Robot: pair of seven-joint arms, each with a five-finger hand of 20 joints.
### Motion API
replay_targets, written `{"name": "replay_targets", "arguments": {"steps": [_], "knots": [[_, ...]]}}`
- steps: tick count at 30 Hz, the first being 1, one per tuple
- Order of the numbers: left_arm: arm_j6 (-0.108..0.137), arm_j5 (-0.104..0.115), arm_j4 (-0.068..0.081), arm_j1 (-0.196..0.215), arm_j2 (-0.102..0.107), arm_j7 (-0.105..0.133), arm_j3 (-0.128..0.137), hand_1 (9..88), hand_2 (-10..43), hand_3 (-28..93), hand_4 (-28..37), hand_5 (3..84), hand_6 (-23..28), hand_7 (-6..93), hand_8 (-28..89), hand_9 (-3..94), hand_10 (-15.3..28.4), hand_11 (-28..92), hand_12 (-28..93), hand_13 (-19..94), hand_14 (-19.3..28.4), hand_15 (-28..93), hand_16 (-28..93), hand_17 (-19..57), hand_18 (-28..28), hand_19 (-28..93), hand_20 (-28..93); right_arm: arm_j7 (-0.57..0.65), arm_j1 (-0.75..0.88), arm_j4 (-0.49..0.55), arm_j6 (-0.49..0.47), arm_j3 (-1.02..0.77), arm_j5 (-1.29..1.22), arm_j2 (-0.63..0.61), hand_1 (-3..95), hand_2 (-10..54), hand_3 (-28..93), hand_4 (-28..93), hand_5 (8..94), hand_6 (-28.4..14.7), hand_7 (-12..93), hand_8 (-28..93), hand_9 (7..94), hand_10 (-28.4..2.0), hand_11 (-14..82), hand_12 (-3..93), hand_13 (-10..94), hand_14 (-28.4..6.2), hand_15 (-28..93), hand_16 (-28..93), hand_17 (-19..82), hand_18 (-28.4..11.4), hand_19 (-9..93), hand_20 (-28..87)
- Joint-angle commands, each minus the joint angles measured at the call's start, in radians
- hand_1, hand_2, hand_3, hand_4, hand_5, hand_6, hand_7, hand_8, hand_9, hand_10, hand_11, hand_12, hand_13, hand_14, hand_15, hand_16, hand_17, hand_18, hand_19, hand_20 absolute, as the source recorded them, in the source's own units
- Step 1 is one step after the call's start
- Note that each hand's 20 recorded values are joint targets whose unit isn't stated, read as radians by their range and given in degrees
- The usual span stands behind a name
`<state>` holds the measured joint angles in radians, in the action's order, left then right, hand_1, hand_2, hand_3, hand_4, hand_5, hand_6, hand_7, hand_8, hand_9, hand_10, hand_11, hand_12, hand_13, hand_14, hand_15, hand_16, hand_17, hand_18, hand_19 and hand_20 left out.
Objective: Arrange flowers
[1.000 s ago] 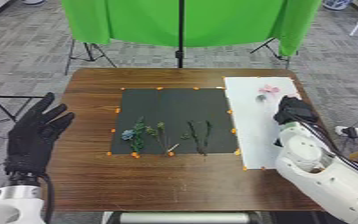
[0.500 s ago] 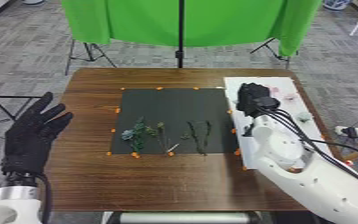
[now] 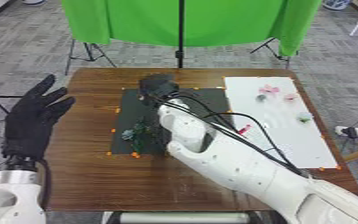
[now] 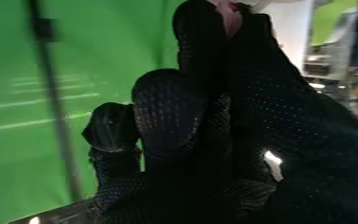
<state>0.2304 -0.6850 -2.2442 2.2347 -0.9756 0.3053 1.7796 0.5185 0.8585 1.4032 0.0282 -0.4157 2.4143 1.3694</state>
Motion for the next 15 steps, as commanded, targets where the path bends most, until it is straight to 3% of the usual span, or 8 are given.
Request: {"name": "replay_targets", "arguments": {"steps": [1, 5, 12, 15], "knots": [[-0.028, -0.012, 0.024, -0.072, 0.017, -0.019, -0.028, 24.5, 5.2, 80, -24.0, 34.7, 6.8, 14.1, -11, 32.8, 18.1, 22, 11, 24, 25.0, 47, -7, -9.3, 23.7, 52, 18, 0.025, -0.037, 0.027, -0.027, 0.064, 0.007, 0.032, 54.6, -9.5, 69, -28, 82.9, 3.6, 23, 0, 90.7, -6.8, 24.9, 33.1, 75, -5.6, 75, 19, 32, -21.1, 93, 57], [-0.034, -0.015, 0.030, -0.090, 0.013, -0.029, -0.035, 24.5, 5.2, 80, -23.9, 34.7, 6.8, 14.1, -11, 32.9, 18.1, 22, 11, 24, 25.0, 47, -7, -9.3, 23.6, 52, 18, 0.037, -0.038, 0.020, -0.054, 0.064, -0.008, 0.025, 54.1, -9.5, 68, -28, 83.4, 3.9, 22, -1, 89.6, -6.9, 27.6, 31.5, 74, -5.8, 76, 19, 32, -21.0, 93, 56], [-0.031, -0.007, 0.033, -0.082, 0.018, -0.017, -0.035, 24.5, 5.2, 80, -24.0, 34.7, 6.9, 14.0, -11, 32.9, 18.1, 22, 11, 24, 25.0, 47, -7, -9.3, 23.6, 52, 18, 0.017, -0.018, 0.014, -0.110, 0.037, 0.020, 0.032, 52.8, -9.5, 67, -28, 82.0, 4.4, 19, -1, 87.2, -7.1, 29.6, 30.6, 72, -6.3, 76, 18, 30, -21.0, 93, 56], [-0.040, -0.010, 0.044, -0.113, 0.015, -0.025, -0.051, 24.5, 5.2, 79, -24.0, 34.7, 6.9, 14.0, -11, 32.9, 18.1, 22, 11, 24, 25.0, 47, -7, -9.3, 23.6, 52, 18, 0.025, -0.023, 0.007, -0.123, 0.035, 0.019, 0.033, 52.2, -9.5, 66, -28, 80.3, 4.5, 18, -2, 86.1, -7.1, 30.1, 30.3, 71, -6.4, 77, 18, 30, -21.0, 93, 55]]}}
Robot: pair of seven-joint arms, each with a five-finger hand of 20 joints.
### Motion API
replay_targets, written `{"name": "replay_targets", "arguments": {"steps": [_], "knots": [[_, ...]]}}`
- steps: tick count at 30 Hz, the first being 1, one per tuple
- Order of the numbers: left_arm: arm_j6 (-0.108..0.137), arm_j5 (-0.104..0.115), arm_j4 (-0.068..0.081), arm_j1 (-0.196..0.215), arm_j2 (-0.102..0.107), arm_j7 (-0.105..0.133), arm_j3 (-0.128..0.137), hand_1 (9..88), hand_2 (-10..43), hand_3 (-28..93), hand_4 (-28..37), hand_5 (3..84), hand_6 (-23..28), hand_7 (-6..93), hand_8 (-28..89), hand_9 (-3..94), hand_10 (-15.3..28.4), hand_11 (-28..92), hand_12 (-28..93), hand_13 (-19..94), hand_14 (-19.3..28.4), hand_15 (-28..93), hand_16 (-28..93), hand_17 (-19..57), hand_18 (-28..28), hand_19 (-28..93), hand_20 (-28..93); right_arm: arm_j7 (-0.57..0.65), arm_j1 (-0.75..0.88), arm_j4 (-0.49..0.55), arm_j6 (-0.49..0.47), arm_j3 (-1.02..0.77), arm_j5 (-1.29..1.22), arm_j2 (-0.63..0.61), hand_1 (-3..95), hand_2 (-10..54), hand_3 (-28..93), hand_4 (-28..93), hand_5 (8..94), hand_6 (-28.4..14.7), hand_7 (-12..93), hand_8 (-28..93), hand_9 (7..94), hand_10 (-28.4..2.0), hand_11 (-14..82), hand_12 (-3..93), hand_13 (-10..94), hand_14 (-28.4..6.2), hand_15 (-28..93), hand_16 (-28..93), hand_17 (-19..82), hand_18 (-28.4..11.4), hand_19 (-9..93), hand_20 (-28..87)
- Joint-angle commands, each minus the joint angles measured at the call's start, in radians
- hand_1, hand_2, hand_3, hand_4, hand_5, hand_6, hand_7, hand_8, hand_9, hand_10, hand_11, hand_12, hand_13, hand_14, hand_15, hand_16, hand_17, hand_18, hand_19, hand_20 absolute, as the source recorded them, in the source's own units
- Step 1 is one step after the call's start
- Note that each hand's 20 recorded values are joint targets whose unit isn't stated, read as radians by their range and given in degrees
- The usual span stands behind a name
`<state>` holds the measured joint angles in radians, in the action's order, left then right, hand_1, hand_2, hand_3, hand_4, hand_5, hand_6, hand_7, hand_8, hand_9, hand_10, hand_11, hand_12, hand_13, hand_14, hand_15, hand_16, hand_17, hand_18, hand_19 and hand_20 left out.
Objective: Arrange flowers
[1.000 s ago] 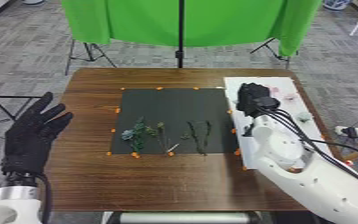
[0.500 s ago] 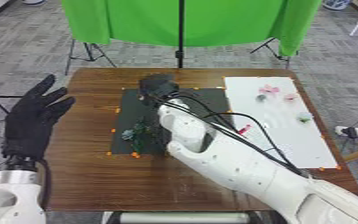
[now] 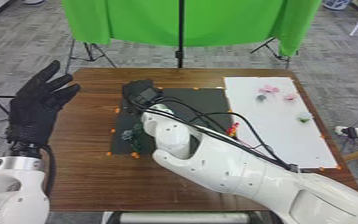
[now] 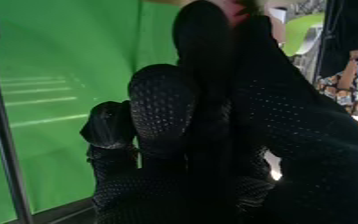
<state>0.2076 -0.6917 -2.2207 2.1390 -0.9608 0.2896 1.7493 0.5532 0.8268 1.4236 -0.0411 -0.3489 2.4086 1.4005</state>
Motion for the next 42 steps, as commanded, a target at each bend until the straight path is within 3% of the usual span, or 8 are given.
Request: {"name": "replay_targets", "arguments": {"steps": [1, 7, 20, 25, 29, 32, 39, 42], "knots": [[-0.020, -0.008, 0.023, -0.026, -0.005, -0.017, -0.023, 24.5, 5.3, 79, -24.0, 34.7, 6.9, 14.0, -11, 32.9, 18.1, 22, 11, 24, 25.0, 47, -7, -9.3, 23.6, 52, 18, -0.015, 0.014, -0.017, -0.067, -0.043, 0.032, 0.007, 52.2, -9.5, 65, -28, 79.7, 4.4, 18, -2, 85.6, -7.2, 30.4, 30.0, 71, -6.4, 77, 18, 29, -21.0, 93, 55], [-0.023, 0.001, 0.028, -0.021, 0.008, 0.005, -0.029, 24.6, 5.3, 79, -24.0, 34.8, 7.0, 14.0, -11, 32.9, 18.2, 22, 11, 24, 25.0, 47, -7, -9.3, 23.6, 52, 18, 0.017, -0.028, -0.015, -0.057, 0.012, -0.007, -0.006, 50.4, -9.5, 64, -28, 76.8, 4.5, 17, -3, 83.3, -7.6, 33.4, 27.3, 69, -6.5, 78, 17, 28, -21.0, 93, 55], [-0.028, -0.007, 0.033, -0.030, -0.004, -0.021, -0.032, 24.8, 5.4, 80, -24.0, 35.0, 7.1, 14.0, -11, 32.9, 18.2, 22, 11, 25, 24.9, 48, -7, -9.3, 23.6, 52, 18, 0.046, -0.023, -0.019, -0.039, 0.005, -0.027, -0.007, 45.6, -9.5, 65, -28, 69.6, 5.1, 17, -9, 78.9, -9.4, 40.5, 19.7, 67, -7.2, 79, 16, 28, -21.1, 93, 56], [-0.022, -0.007, 0.018, 0.017, -0.013, -0.025, -0.009, 24.8, 5.4, 80, -24.0, 35.0, 7.1, 14.1, -11, 32.9, 18.2, 23, 11, 24, 25.0, 48, -7, -9.3, 23.5, 52, 18, -0.001, 0.050, 0.025, -0.121, -0.097, 0.004, 0.006, 41.2, -9.5, 71, -28, 68.8, 4.6, 17, -13, 78.4, -9.6, 41.2, 18.8, 67, -7.6, 79, 16, 27, -21.3, 93, 57], [-0.006, 0.000, 0.005, 0.062, -0.013, -0.008, 0.012, 24.7, 5.4, 80, -23.9, 35.0, 7.1, 14.2, -11, 32.9, 18.2, 22, 11, 24, 24.9, 48, -7, -9.3, 23.6, 52, 18, -0.043, 0.081, 0.065, -0.185, -0.138, 0.026, -0.004, 38.2, -9.5, 74, -28, 70.7, 3.6, 18, -14, 77.4, -9.9, 41.7, 18.9, 66, -8.5, 80, 16, 26, -21.6, 93, 57], [0.002, 0.004, 0.003, 0.081, -0.033, -0.007, 0.018, 24.8, 5.4, 80, -23.9, 35.0, 7.1, 14.2, -11, 33.0, 18.1, 23, 11, 24, 24.8, 48, -7, -9.3, 23.5, 52, 18, -0.053, 0.117, 0.108, -0.226, -0.185, 0.040, -0.023, 37.1, -9.5, 75, -28, 70.8, 3.2, 18, -14, 76.8, -10.0, 42.0, 18.9, 65, -8.6, 80, 16, 26, -21.6, 93, 57], [0.015, 0.029, -0.002, 0.168, -0.060, 0.033, 0.039, 24.3, 5.3, 80, -24.1, 35.1, 7.1, 14.1, -11, 32.9, 18.2, 23, 11, 25, 24.9, 48, -7, -9.3, 23.5, 52, 18, 0.006, 0.175, 0.299, -0.209, -0.316, -0.060, -0.200, 34.9, -9.5, 75, -28, 65.4, 1.8, 17, -13, 72.7, -11.8, 39.2, 17.6, 62, -10.4, 78, 15, 24, -22.4, 92, 55], [0.030, 0.060, 0.002, 0.191, -0.068, 0.060, 0.037, 23.4, 5.5, 79, -24.8, 35.0, 7.0, 14.0, -11, 33.0, 18.2, 23, 11, 25, 25.0, 48, -7, -9.4, 23.5, 52, 18, 0.047, 0.207, 0.372, -0.159, -0.398, -0.117, -0.311, 34.3, -9.5, 76, -28, 62.6, 1.1, 17, -13, 70.2, -12.8, 36.0, 16.3, 60, -11.0, 78, 14, 23, -22.5, 92, 55]]}}
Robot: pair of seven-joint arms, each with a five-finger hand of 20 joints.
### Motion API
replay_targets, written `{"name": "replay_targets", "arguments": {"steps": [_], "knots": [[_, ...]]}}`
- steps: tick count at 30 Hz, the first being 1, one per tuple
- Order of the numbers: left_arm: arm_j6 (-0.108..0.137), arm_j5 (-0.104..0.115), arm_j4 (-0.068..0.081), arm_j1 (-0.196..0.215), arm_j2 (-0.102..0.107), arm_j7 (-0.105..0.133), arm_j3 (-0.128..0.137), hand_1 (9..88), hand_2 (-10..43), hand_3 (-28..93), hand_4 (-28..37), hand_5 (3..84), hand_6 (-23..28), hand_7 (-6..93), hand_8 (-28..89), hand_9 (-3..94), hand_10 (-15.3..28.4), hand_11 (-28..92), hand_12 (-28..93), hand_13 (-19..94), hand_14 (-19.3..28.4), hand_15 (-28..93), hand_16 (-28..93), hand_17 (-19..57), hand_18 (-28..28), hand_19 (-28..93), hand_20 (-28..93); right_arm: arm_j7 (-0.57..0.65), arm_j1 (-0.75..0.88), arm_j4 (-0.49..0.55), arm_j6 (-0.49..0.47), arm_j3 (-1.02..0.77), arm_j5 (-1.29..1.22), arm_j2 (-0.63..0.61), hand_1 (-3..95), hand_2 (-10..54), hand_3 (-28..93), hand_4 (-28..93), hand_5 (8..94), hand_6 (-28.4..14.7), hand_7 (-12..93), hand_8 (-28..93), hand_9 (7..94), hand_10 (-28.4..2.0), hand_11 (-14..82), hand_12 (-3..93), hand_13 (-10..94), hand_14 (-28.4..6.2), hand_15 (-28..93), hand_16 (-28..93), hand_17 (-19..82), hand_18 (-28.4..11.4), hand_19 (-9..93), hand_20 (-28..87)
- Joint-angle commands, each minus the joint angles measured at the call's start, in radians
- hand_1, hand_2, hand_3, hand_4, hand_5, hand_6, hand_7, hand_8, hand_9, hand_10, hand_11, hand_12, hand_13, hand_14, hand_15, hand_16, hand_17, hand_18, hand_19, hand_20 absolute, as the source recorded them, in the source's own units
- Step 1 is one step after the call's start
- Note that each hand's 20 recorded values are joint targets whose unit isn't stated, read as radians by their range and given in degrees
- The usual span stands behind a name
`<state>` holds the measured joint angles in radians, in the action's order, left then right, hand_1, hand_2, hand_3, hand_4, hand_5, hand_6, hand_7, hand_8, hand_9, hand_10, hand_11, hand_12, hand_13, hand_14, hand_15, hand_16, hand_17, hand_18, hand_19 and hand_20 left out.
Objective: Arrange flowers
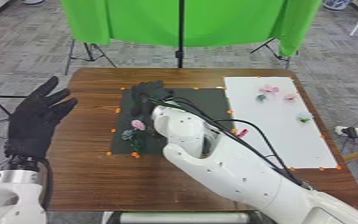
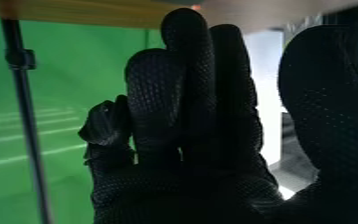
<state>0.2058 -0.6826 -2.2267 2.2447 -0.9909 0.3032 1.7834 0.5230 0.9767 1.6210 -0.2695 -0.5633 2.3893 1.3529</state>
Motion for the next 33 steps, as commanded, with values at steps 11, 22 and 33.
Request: {"name": "replay_targets", "arguments": {"steps": [11, 22, 33], "knots": [[0.056, 0.076, 0.011, 0.152, -0.048, 0.128, -0.025, 17.4, 7.2, 76, -28.2, 33.3, 2.5, 12.9, -10, 33.4, 17.6, 22, 11, 25, 25.5, 48, -7, -9.5, 24.2, 52, 19, 0.229, 0.296, 0.299, 0.211, -0.486, -0.222, -0.605, 32.8, -9.5, 77, -28, 51.4, 0.1, 16, -13, 58.4, -17.0, 23.2, 13.7, 54, -13.8, 75, 10, 21, -22.7, 91, 55], [0.065, 0.104, 0.015, 0.148, -0.009, 0.170, -0.075, 15.9, 6.5, 76, -28.3, 30.2, 2.7, 13.8, -11, 32.7, 17.8, 21, 12, 25, 25.6, 47, -6, -9.9, 24.5, 51, 20, 0.389, 0.402, 0.194, 0.245, -0.550, -0.285, -0.721, 32.0, -9.5, 77, -28, 46.8, -0.7, 16, -13, 50.7, -19.3, 17.2, 13.3, 50, -15.0, 75, 8, 21, -22.7, 92, 54], [0.054, 0.099, 0.023, 0.112, -0.015, 0.146, -0.078, 17.0, 6.9, 76, -28.3, 31.0, 4.0, 14.4, -11, 32.8, 18.2, 22, 12, 25, 25.6, 47, -6, -9.7, 24.3, 51, 21, 0.439, 0.422, 0.112, 0.122, -0.556, -0.332, -0.709, 31.8, -9.5, 78, -28, 45.3, 0.3, 17, -13, 48.1, -20.1, 15.5, 13.3, 47, -16.1, 75, 7, 20, -22.5, 92, 54]]}}
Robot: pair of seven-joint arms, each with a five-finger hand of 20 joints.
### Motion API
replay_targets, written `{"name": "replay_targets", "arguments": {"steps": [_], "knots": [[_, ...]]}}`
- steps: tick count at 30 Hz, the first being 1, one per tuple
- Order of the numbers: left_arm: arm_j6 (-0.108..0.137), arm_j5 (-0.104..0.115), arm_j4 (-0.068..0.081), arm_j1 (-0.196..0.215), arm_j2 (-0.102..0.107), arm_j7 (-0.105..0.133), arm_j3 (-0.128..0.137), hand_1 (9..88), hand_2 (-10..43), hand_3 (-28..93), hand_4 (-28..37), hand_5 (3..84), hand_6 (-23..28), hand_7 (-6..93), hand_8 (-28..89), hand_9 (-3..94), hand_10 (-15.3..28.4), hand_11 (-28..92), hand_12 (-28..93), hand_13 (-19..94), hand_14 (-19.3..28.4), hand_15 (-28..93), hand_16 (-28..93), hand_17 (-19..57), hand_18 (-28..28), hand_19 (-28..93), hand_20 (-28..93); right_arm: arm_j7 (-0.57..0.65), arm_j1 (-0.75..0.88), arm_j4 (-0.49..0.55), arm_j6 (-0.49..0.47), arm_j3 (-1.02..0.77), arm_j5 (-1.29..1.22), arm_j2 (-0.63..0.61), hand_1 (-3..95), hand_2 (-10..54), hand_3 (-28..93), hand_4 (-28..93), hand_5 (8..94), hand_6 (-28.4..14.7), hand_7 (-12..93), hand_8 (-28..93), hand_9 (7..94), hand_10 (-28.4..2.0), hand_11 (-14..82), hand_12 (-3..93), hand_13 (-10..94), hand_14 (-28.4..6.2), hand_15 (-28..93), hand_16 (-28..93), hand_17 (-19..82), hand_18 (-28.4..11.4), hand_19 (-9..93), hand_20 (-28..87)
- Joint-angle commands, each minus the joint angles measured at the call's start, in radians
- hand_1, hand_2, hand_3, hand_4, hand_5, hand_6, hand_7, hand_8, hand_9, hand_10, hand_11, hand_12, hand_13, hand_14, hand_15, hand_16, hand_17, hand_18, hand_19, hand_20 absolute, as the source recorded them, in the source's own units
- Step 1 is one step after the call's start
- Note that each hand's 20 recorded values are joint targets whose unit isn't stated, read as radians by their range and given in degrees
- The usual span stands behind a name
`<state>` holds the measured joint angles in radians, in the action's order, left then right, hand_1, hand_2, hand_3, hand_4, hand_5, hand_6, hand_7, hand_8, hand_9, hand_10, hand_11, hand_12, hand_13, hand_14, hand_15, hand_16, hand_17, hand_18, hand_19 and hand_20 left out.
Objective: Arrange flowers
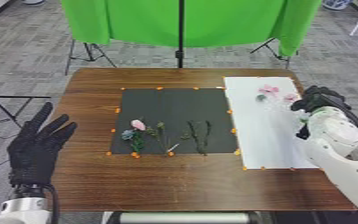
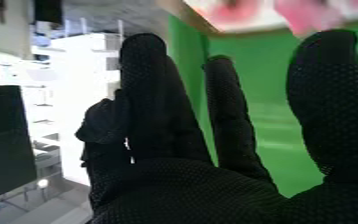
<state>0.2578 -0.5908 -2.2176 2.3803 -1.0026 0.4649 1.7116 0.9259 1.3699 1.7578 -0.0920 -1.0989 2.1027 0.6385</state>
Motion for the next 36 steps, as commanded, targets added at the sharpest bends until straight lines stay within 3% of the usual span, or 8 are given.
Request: {"name": "replay_targets", "arguments": {"steps": [1, 5, 7, 10, 12, 15, 29, 36], "knots": [[0.000, 0.003, 0.015, -0.029, -0.005, -0.021, -0.005, 17.2, 7.0, 76, -28.3, 31.0, 4.1, 14.4, -11, 32.8, 18.2, 22, 12, 25, 25.6, 47, -6, -9.7, 24.3, 51, 21, 0.036, 0.030, -0.029, -0.066, -0.020, -0.045, 0.011, 31.9, -9.5, 78, -28, 45.3, 0.4, 17, -13, 48.8, -20.1, 15.4, 13.3, 47, -16.2, 75, 7, 20, -22.6, 92, 54], [0.002, 0.004, 0.015, -0.018, -0.016, -0.029, -0.002, 17.3, 7.1, 76, -28.3, 31.0, 4.1, 14.4, -11, 32.9, 18.2, 22, 12, 25, 25.6, 47, -6, -9.7, 24.3, 51, 21, 0.047, -0.048, -0.078, -0.049, 0.088, -0.039, 0.011, 32.8, -9.5, 78, -28, 47.4, 1.5, 17, -13, 53.7, -19.4, 15.8, 13.1, 51, -15.8, 74, 6, 21, -23.4, 92, 55], [-0.002, 0.003, 0.017, -0.019, -0.017, -0.029, -0.007, 17.4, 7.2, 76, -28.3, 31.0, 4.1, 14.5, -11, 32.9, 18.2, 22, 12, 25, 25.6, 47, -6, -9.7, 24.3, 51, 21, 0.057, -0.075, -0.098, -0.020, 0.144, -0.022, 0.002, 37.2, -9.5, 78, -28, 50.8, 2.9, 19, -14, 59.5, -18.2, 17.1, 13.0, 55, -13.5, 73, 7, 23, -23.8, 92, 54], [-0.011, -0.003, 0.021, -0.031, -0.022, -0.041, -0.015, 17.5, 7.2, 76, -28.3, 31.0, 4.2, 14.6, -11, 32.9, 18.2, 22, 12, 25, 25.6, 47, -6, -9.6, 24.3, 51, 21, 0.057, -0.071, -0.117, 0.070, 0.190, 0.014, -0.014, 44.3, -9.5, 78, -28, 60.0, 3.9, 20, -15, 70.3, -14.1, 20.2, 13.6, 66, -8.7, 69, 10, 28, -23.5, 93, 53], [-0.015, -0.006, 0.022, -0.032, -0.023, -0.045, -0.016, 17.6, 7.2, 76, -28.3, 31.1, 4.4, 14.5, -11, 32.9, 18.3, 22, 12, 25, 25.6, 47, -6, -9.6, 24.2, 51, 21, 0.069, -0.081, -0.131, 0.112, 0.220, 0.031, -0.018, 52.2, -9.5, 69, -28, 67.9, 3.7, 23, -7, 81.3, -9.4, 12.9, 23.9, 71, -5.5, 65, 18, 31, -22.9, 93, 54], [-0.009, 0.007, 0.020, -0.020, -0.006, -0.026, -0.022, 17.7, 7.2, 76, -28.3, 31.1, 4.5, 14.5, -11, 32.8, 18.3, 22, 12, 25, 25.6, 47, -6, -9.6, 24.2, 50, 21, 0.068, -0.071, -0.127, 0.170, 0.228, 0.037, -0.031, 58.3, -9.5, 66, -28, 79.5, 2.9, 26, -1, 91.0, -6.4, 10.0, 31.0, 78, -3.3, 62, 22, 35, -21.9, 93, 55], [-0.007, 0.001, 0.016, -0.019, -0.011, -0.028, -0.014, 18.2, 7.3, 76, -28.3, 31.3, 4.8, 14.8, -11, 32.8, 18.3, 22, 12, 25, 25.6, 48, -6, -9.6, 24.0, 51, 21, 0.004, -0.103, -0.008, 0.328, 0.215, 0.129, -0.040, 59.9, -9.5, 68, -28, 86.2, 2.0, 25, 3, 93.7, -4.4, 17.1, 31.0, 84, -2.5, 63, 20, 39, -22.0, 93, 58], [-0.011, -0.005, 0.012, -0.002, -0.019, -0.032, -0.001, 18.3, 7.3, 76, -28.3, 31.3, 4.9, 14.9, -11, 32.7, 18.4, 22, 12, 25, 25.4, 48, -6, -9.7, 24.0, 51, 21, -0.152, -0.122, 0.114, 0.290, 0.220, 0.179, 0.067, 59.7, -9.5, 69, -28, 87.0, 1.6, 24, 3, 93.7, -4.7, 17.4, 30.8, 84, -2.5, 63, 21, 39, -22.3, 93, 59]]}}
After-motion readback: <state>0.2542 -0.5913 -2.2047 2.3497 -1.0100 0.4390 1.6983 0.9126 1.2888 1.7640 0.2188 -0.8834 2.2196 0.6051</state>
